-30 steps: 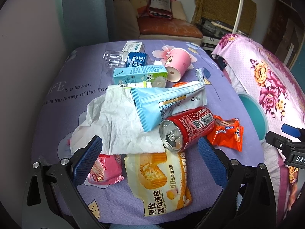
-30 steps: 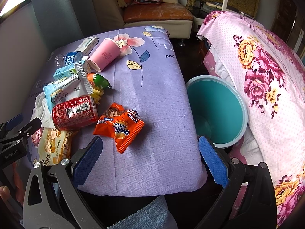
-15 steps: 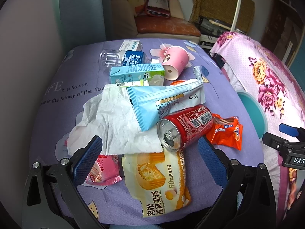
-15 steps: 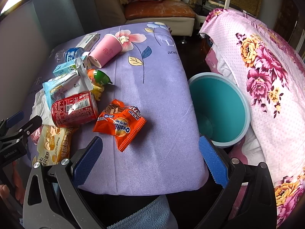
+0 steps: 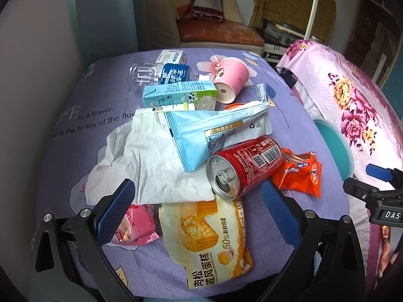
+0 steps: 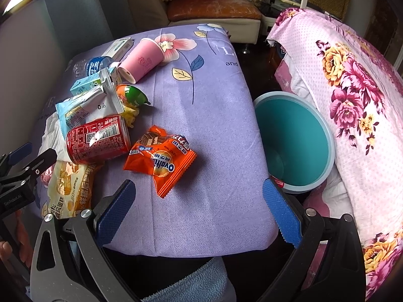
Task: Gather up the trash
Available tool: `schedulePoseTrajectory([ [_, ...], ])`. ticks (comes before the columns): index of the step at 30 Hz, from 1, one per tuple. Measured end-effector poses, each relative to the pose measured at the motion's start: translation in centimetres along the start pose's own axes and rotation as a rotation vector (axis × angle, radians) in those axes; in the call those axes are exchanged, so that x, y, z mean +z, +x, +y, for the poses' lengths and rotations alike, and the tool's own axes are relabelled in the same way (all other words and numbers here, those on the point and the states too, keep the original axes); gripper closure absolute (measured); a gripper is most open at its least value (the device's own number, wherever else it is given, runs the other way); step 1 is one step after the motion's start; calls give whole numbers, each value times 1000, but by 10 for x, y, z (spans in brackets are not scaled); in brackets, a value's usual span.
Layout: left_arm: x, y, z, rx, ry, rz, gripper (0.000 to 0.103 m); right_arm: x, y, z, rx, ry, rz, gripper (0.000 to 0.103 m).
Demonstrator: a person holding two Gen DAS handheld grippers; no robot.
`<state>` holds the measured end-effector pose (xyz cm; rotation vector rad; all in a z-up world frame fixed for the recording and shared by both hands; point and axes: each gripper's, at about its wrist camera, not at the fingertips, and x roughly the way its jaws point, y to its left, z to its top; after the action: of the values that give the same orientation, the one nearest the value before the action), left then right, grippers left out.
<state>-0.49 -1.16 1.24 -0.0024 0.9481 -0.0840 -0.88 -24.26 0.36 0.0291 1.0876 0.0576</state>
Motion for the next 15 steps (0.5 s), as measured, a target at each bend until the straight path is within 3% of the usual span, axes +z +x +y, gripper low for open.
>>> schedulePoseTrajectory([
  [15,2,14,7,-12,18,25,3,0,10,-1,-2,1,20,6],
])
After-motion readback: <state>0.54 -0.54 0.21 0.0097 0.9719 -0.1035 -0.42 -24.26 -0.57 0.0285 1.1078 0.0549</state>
